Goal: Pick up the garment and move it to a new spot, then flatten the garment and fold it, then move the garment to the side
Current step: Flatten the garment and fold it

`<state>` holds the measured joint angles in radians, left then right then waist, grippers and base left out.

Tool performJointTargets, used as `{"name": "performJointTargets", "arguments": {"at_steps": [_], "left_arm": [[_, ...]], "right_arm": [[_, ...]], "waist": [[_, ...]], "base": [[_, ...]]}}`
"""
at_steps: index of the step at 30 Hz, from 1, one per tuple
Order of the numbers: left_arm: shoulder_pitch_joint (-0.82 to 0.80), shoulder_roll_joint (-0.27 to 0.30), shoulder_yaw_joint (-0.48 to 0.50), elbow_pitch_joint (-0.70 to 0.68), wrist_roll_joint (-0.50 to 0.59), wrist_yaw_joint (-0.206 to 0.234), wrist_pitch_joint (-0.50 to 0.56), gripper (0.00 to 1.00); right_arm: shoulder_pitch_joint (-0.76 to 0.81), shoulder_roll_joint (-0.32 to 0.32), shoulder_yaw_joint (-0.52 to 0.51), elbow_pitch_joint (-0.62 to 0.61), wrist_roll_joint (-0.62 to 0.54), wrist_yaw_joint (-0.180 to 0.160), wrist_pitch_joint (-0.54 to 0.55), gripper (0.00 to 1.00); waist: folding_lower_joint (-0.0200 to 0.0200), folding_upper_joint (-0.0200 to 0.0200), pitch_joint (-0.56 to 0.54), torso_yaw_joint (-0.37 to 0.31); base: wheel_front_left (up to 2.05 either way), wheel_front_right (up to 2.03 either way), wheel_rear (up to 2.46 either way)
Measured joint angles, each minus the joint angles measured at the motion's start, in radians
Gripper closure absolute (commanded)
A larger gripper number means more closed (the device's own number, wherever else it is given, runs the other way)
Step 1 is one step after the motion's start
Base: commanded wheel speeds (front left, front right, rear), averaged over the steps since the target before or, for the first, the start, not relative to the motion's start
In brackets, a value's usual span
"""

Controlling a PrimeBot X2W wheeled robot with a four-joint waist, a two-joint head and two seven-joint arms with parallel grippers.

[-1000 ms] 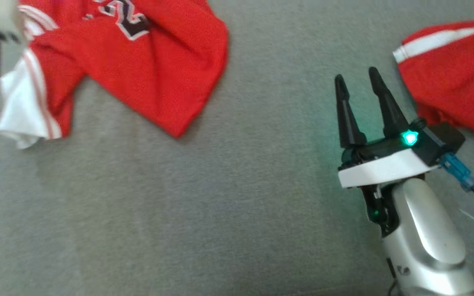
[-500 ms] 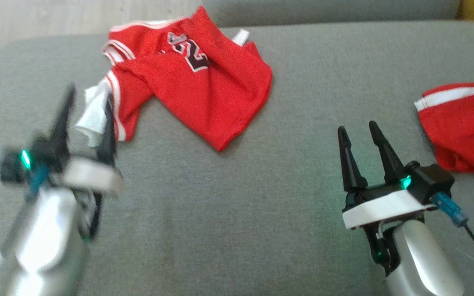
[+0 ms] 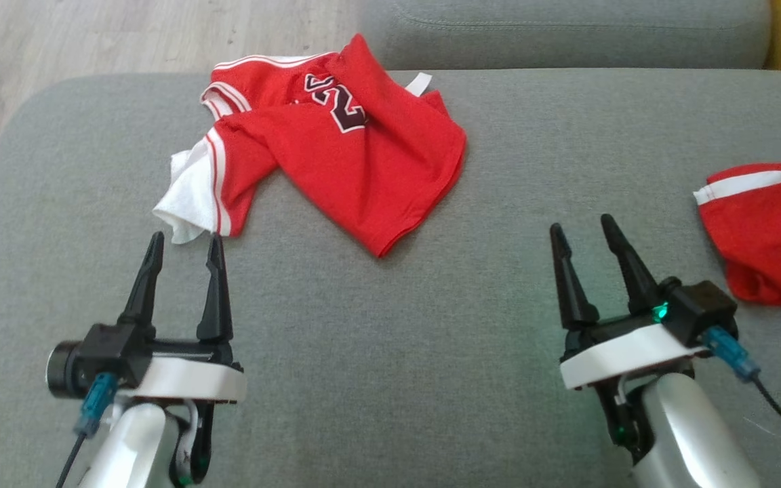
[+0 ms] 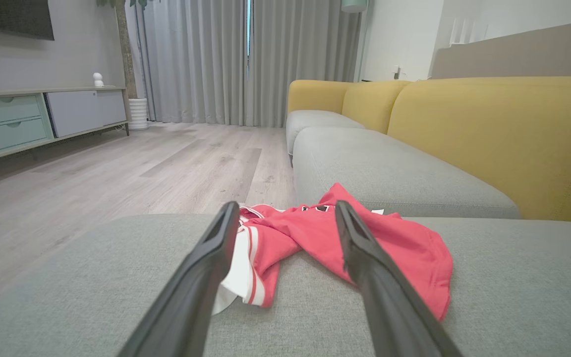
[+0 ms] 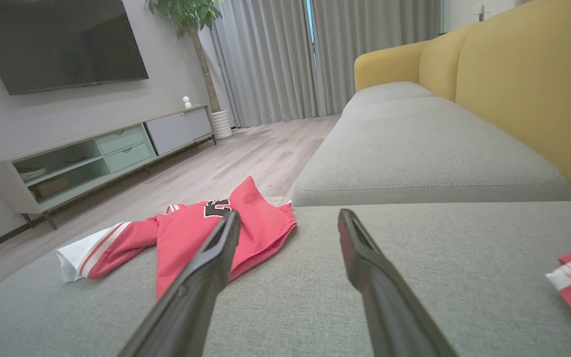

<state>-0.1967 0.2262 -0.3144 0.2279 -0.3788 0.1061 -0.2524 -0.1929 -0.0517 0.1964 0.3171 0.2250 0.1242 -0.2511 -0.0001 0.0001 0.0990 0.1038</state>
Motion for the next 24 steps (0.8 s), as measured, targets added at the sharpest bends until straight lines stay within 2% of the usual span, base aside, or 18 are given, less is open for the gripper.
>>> {"name": "performJointTargets", "arguments": {"at_steps": [6,11,19,24], "left_arm": [[0.0,-0.013,-0.002,-0.01,-0.004,0.001,0.0,0.0],[-0.001,-0.023,-0.007,-0.008,-0.009,0.001,0.0,0.0],[-0.017,-0.064,-0.016,0.026,-0.01,-0.007,0.0,0.0],[-0.056,-0.096,-0.019,0.035,-0.01,-0.019,0.0,0.0]], "right_arm": [[-0.027,0.0,0.073,0.019,-0.044,0.0,0.002,0.0],[-0.147,-0.018,0.194,0.07,-0.06,0.0,0.065,0.0],[-0.321,-0.075,0.413,0.274,-0.011,0.0,0.187,0.0],[-0.408,-0.097,0.472,0.424,-0.004,0.0,0.21,0.0]], "waist": [[0.0001,0.0,0.017,0.032],[0.0002,0.0,0.039,0.073],[0.0002,0.0,0.072,0.156],[0.0002,0.0,0.093,0.211]], "base": [[0.0,0.0,0.0],[0.0,0.0,0.0],[0.0,0.0,0.0],[0.0,0.0,0.0]]}}
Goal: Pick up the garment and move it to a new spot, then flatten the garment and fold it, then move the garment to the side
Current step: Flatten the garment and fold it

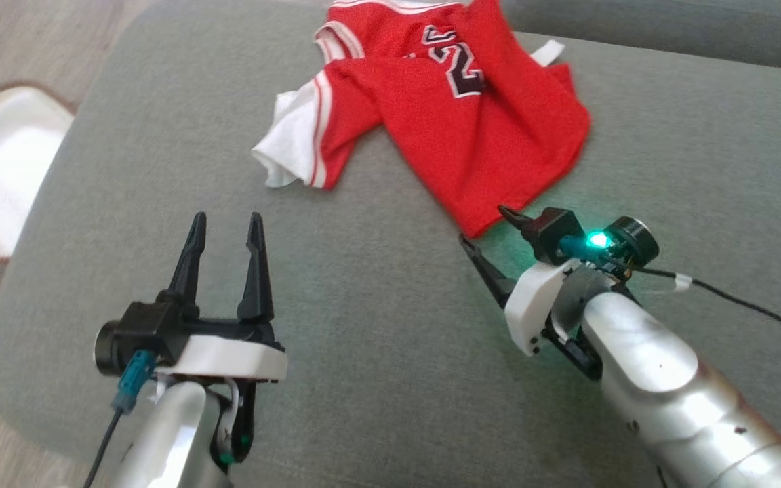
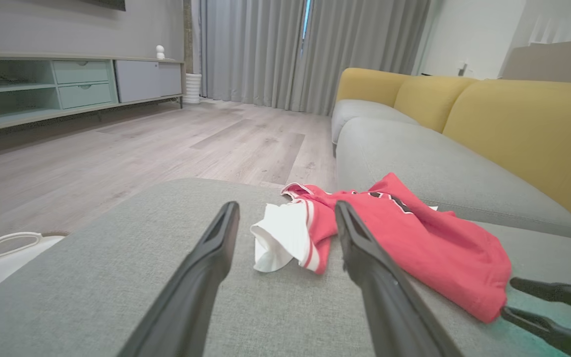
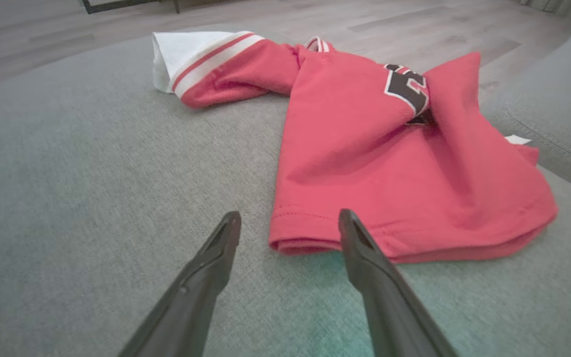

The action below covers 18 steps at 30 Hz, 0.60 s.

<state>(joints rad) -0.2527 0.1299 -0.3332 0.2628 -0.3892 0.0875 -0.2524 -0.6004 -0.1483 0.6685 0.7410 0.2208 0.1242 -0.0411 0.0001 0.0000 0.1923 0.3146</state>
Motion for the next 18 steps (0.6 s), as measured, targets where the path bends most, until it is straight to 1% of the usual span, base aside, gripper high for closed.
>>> {"name": "performJointTargets", "arguments": {"at_steps": [6,10,11,12,13,14,18], "left_arm": [[-0.01,-0.02,0.007,0.015,0.003,-0.018,0.0,0.0],[-0.01,-0.026,0.011,0.021,0.007,-0.026,0.0,0.0],[-0.011,-0.032,0.015,0.022,0.014,-0.028,0.0,0.0],[-0.011,-0.036,0.016,0.023,0.017,-0.033,0.0,0.0],[-0.012,-0.04,0.018,0.025,0.021,-0.036,0.0,0.0],[-0.013,-0.043,0.018,0.026,0.021,-0.036,0.0,0.0],[-0.021,-0.047,0.039,0.034,0.031,-0.04,0.0,0.0]], "right_arm": [[-0.082,0.0,0.047,0.147,0.0,0.0,0.002,0.0],[-0.112,0.007,0.063,0.205,0.001,0.0,-0.003,0.0],[-0.139,0.014,0.069,0.236,0.008,0.0,-0.006,0.0],[-0.152,0.018,0.073,0.251,0.008,0.0,-0.014,0.22],[-0.162,0.02,0.074,0.266,0.008,0.0,-0.022,0.95],[-0.17,0.022,0.074,0.28,0.008,0.0,-0.031,1.0],[-0.187,0.024,0.075,0.327,0.019,0.0,-0.066,1.0]], "waist": [[0.0001,0.0,0.035,0.046],[0.0,0.0,0.051,0.058],[0.0,0.0,0.058,0.063],[0.0,0.0,0.061,0.063],[0.0,0.0,0.063,0.063],[0.0,0.0,0.065,0.062],[0.0,0.0,0.064,0.047]], "base": [[0.0,0.0,0.0],[0.0,0.0,0.0],[0.0,0.0,0.0],[0.0,0.0,0.0],[0.0,0.0,0.0],[0.0,0.0,0.0],[0.0,0.0,0.0]]}}
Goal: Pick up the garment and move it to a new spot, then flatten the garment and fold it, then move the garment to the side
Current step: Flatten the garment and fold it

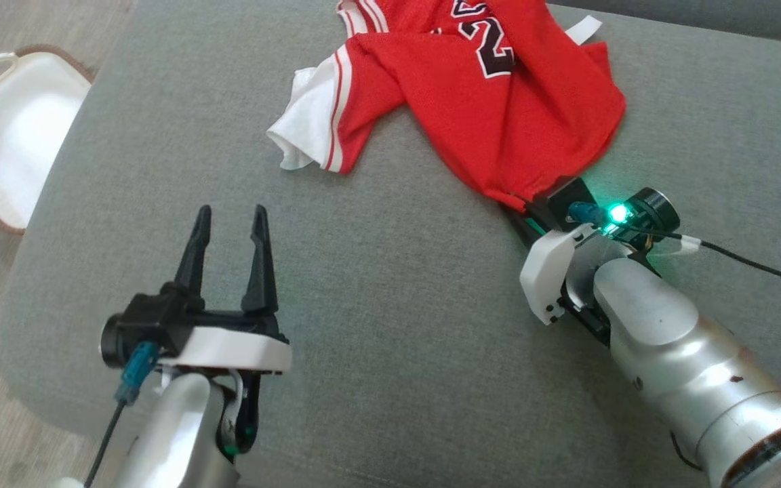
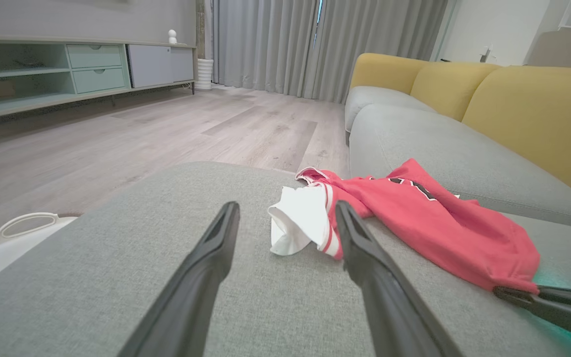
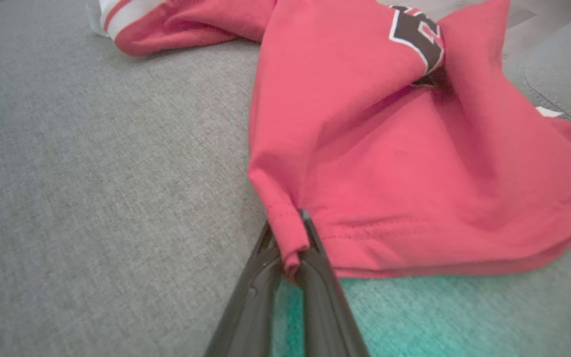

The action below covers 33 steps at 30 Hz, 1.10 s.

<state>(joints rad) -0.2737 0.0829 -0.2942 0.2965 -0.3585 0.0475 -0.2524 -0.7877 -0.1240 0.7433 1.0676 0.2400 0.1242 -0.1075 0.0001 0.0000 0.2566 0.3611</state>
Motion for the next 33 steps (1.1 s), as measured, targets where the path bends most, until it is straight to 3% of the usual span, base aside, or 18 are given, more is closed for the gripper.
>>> {"name": "performJointTargets", "arguments": {"at_steps": [6,21,28,33], "left_arm": [[-0.008,0.001,0.022,0.011,0.009,-0.013,0.0,0.0],[0.05,0.024,0.07,0.009,0.035,-0.013,-0.003,0.0],[0.056,0.025,0.069,0.002,0.043,-0.012,-0.003,0.0],[0.058,0.03,0.069,0.002,0.043,-0.011,-0.003,0.0]], "right_arm": [[0.0,-0.013,-0.01,0.046,0.035,0.0,-0.057,1.0],[0.113,-0.166,-0.061,-0.001,0.065,0.0,-0.123,1.0],[0.175,-0.192,-0.169,-0.025,0.03,0.0,-0.131,1.0],[0.257,-0.174,-0.267,-0.061,-0.007,0.0,-0.132,1.0]], "waist": [[0.0,0.0,-0.025,-0.039],[-0.0002,0.0,-0.13,-0.197],[-0.0002,0.0,-0.16,-0.257],[-0.0002,0.0,-0.17,-0.284]], "base": [[0.0,0.0,0.0],[0.0,0.0,0.0],[0.0,0.0,0.0],[0.0,0.0,0.0]]}}
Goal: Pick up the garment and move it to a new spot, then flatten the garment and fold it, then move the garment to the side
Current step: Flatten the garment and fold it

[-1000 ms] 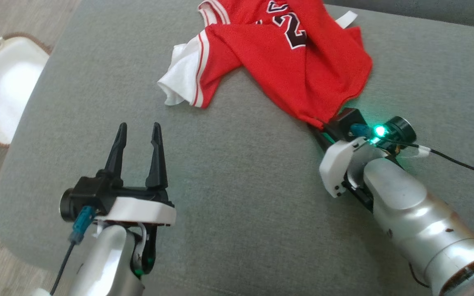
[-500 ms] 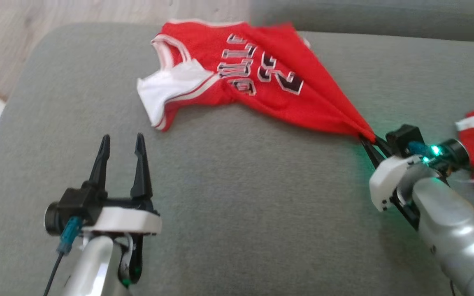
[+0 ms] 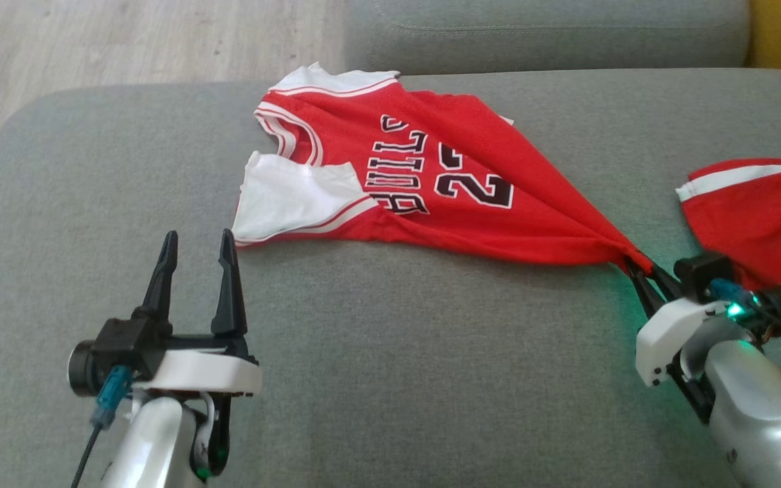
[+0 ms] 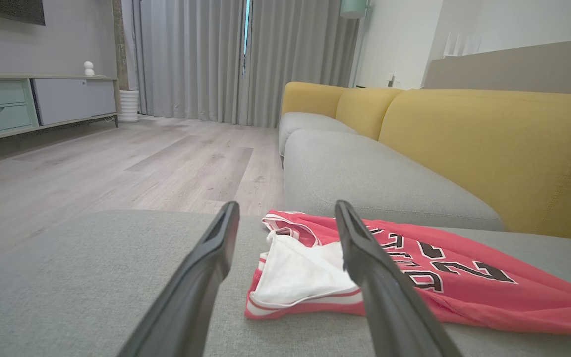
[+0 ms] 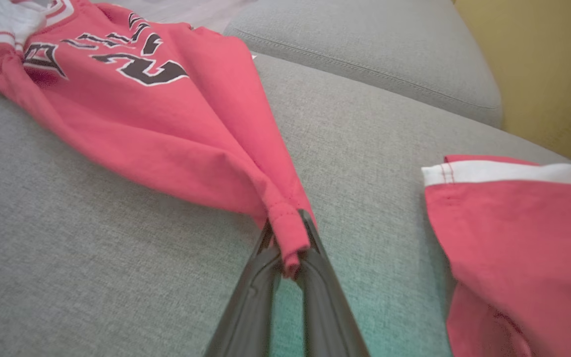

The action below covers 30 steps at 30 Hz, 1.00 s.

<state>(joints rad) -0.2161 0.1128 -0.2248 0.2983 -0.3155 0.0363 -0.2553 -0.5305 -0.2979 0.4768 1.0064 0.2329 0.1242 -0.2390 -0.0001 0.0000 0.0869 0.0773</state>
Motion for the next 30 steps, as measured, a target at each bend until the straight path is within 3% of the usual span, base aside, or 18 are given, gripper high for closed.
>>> {"name": "performJointTargets", "arguments": {"at_steps": [1,2,3,9,12,15,20,26,30], "left_arm": [[0.001,0.001,0.0,0.0,0.0,0.0,0.0,0.0],[0.001,0.002,0.0,0.0,0.0,0.0,0.0,0.0],[0.001,0.002,0.0,0.0,0.0,0.0,0.0,0.0],[0.006,0.006,-0.003,-0.007,0.0,0.005,0.0,0.0],[0.017,0.006,-0.007,-0.011,0.0,0.005,0.0,0.0],[0.018,0.007,-0.015,-0.012,0.0,0.005,0.002,0.0],[0.018,0.007,-0.03,-0.01,0.0,0.004,0.009,0.0],[-0.004,0.017,-0.033,0.033,-0.001,-0.002,0.046,0.0],[-0.11,0.037,-0.031,0.115,-0.002,0.004,0.115,0.0]], "right_arm": [[0.013,0.007,-0.024,-0.012,-0.006,0.0,0.0,0.75],[0.023,0.012,-0.046,-0.025,-0.016,0.0,0.0,0.27],[0.033,0.016,-0.073,-0.038,-0.03,0.0,0.0,0.0],[0.103,0.078,-0.277,-0.198,-0.073,0.0,-0.009,0.0],[0.16,0.134,-0.393,-0.357,-0.086,0.0,-0.009,0.0],[0.261,0.208,-0.446,-0.525,-0.094,0.0,-0.012,0.0],[0.354,0.231,-0.449,-0.611,-0.094,0.0,-0.012,0.0],[0.357,0.239,-0.449,-0.655,-0.094,0.0,-0.012,0.0],[0.355,0.244,-0.444,-0.674,-0.094,0.0,-0.012,0.0]], "waist": [[0.0,0.0,-0.002,-0.005],[0.0,0.0,-0.004,-0.009],[0.0,0.0,-0.007,-0.013],[0.0,0.0,-0.02,-0.037],[0.0001,0.0,-0.022,-0.043],[0.0001,0.0,-0.019,-0.045],[0.0001,0.0,0.0,-0.047],[0.0001,0.0,0.03,-0.05],[0.0002,0.0,0.064,-0.055]], "base": [[0.0,0.0,0.0],[0.0,0.0,0.0],[0.0,0.0,0.0],[0.0,0.0,0.0],[0.0,0.0,0.0],[0.0,0.0,0.0],[0.0,0.0,0.0],[0.0,0.0,0.0],[0.0,0.0,0.0]]}}
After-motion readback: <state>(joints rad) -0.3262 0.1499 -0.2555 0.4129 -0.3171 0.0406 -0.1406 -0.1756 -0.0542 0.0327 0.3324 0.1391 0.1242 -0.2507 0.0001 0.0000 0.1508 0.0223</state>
